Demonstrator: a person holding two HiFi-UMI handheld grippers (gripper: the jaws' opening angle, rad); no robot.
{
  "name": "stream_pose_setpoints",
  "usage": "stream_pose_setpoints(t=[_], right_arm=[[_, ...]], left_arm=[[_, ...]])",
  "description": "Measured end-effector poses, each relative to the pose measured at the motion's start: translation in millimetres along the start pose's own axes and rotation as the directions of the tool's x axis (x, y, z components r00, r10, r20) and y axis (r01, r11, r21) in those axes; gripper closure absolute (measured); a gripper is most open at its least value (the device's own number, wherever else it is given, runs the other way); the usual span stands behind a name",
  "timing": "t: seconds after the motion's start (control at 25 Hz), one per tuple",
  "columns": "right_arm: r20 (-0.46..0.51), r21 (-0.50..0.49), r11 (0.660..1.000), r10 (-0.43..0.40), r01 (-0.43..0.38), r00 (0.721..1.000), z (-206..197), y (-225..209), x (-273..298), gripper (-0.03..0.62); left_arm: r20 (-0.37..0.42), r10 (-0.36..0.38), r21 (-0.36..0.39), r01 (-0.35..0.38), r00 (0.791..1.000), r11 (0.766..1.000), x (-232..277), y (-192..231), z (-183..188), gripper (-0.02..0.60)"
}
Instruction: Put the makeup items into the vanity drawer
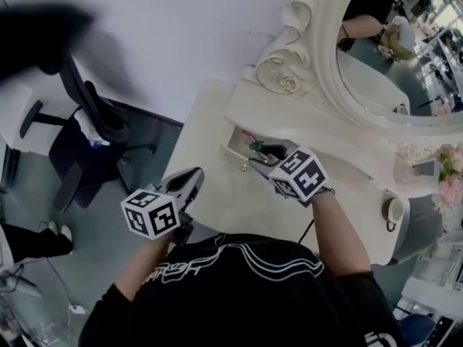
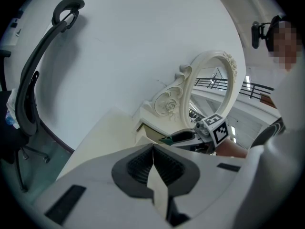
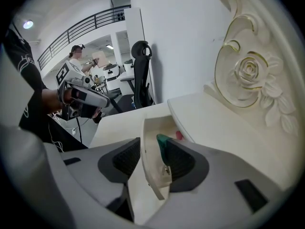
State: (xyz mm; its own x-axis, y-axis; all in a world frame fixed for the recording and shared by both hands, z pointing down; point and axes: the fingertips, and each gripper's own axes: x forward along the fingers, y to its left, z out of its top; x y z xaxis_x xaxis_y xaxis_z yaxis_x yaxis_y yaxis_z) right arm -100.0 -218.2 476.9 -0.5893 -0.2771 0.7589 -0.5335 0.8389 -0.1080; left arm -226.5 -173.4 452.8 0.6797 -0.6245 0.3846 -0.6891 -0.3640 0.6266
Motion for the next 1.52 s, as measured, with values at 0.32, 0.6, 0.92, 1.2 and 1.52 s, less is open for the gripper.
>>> stream_pose_setpoints(t=[0.32, 0.6, 0.92, 1.2, 1.52], right_arm=[[-0.008, 0.016, 1.0, -0.001, 0.001, 1.0, -20, 6, -6, 0.384], [0.026, 0.04, 0.999, -0.02, 0.018, 0.999, -32, 13, -13, 0.378], [0.072, 0.064, 0.996, -0.071, 0.067, 0.995, -41, 14, -30, 0.376], [0.106, 0.06, 0.995, -0.09, 0.084, 0.99, -54, 27, -56, 0.376], [0.257, 0.081, 0.994, -0.087, 0.068, 0.962, -66, 59, -125, 0.438]], left_arm=[[-0.005, 0.002, 0.003, -0.002, 1.0, 1.0, -4, -8, -10, 0.56], [-0.016, 0.007, 0.011, -0.007, 1.0, 1.0, -10, -15, -22, 0.56], [-0.023, 0.003, 0.027, -0.002, 1.0, 1.0, -15, -32, -36, 0.56], [-0.009, 0.004, 0.052, -0.004, 1.0, 0.999, -26, -58, -50, 0.56], [0.033, -0.011, 0.11, 0.007, 0.999, 0.994, -41, -124, -61, 0.56]])
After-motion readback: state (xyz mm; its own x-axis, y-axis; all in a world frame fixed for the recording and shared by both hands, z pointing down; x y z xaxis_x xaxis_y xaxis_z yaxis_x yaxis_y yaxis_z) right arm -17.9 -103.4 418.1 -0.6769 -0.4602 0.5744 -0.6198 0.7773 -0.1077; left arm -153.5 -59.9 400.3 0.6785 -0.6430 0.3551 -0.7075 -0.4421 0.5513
